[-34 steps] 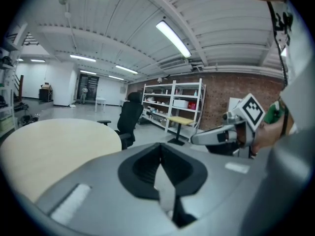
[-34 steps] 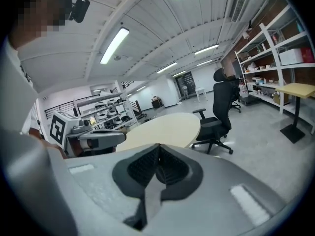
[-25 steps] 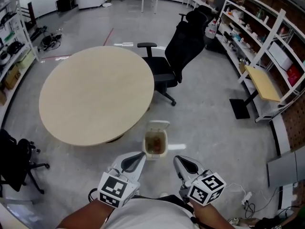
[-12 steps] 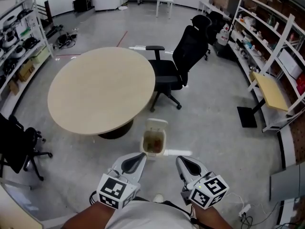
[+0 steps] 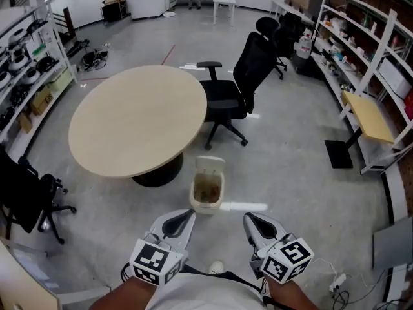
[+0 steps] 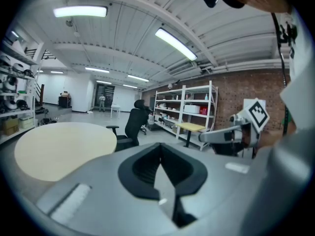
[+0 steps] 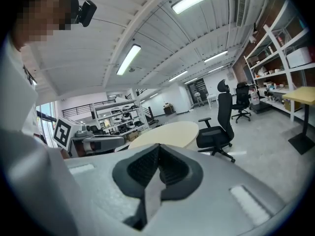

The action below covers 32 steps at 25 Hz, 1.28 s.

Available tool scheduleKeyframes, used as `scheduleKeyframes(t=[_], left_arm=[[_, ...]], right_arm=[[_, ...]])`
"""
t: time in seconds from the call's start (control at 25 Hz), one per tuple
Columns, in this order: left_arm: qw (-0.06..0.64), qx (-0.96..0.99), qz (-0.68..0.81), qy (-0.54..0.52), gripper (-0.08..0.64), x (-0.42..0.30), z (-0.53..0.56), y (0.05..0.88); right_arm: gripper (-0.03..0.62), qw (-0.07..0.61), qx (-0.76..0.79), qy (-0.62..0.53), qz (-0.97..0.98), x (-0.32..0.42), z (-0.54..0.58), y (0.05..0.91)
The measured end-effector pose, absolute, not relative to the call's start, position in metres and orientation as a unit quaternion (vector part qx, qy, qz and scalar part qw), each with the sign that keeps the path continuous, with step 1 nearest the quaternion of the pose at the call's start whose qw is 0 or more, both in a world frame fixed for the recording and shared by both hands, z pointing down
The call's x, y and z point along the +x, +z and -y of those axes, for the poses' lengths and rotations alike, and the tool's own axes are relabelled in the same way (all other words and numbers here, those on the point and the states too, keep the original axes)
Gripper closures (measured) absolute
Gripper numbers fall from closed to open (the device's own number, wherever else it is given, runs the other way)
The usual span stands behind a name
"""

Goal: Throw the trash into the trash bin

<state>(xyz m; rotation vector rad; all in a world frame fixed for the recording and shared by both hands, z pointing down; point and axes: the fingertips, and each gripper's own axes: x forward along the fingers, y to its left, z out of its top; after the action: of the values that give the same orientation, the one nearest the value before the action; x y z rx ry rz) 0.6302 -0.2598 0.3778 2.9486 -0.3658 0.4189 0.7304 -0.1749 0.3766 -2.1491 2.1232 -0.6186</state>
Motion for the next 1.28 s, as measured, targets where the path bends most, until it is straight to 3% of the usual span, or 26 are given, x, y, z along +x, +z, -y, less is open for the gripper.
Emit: scheduleKeyframes(t=[1.28], left_arm=[[0.069, 0.984, 0.077, 0.143, 0.552, 0.596, 0.306, 0.382]], right_arm=[[0.591, -0.011, -0.738, -0.189, -0.648, 0.682, 0.203, 0.379]])
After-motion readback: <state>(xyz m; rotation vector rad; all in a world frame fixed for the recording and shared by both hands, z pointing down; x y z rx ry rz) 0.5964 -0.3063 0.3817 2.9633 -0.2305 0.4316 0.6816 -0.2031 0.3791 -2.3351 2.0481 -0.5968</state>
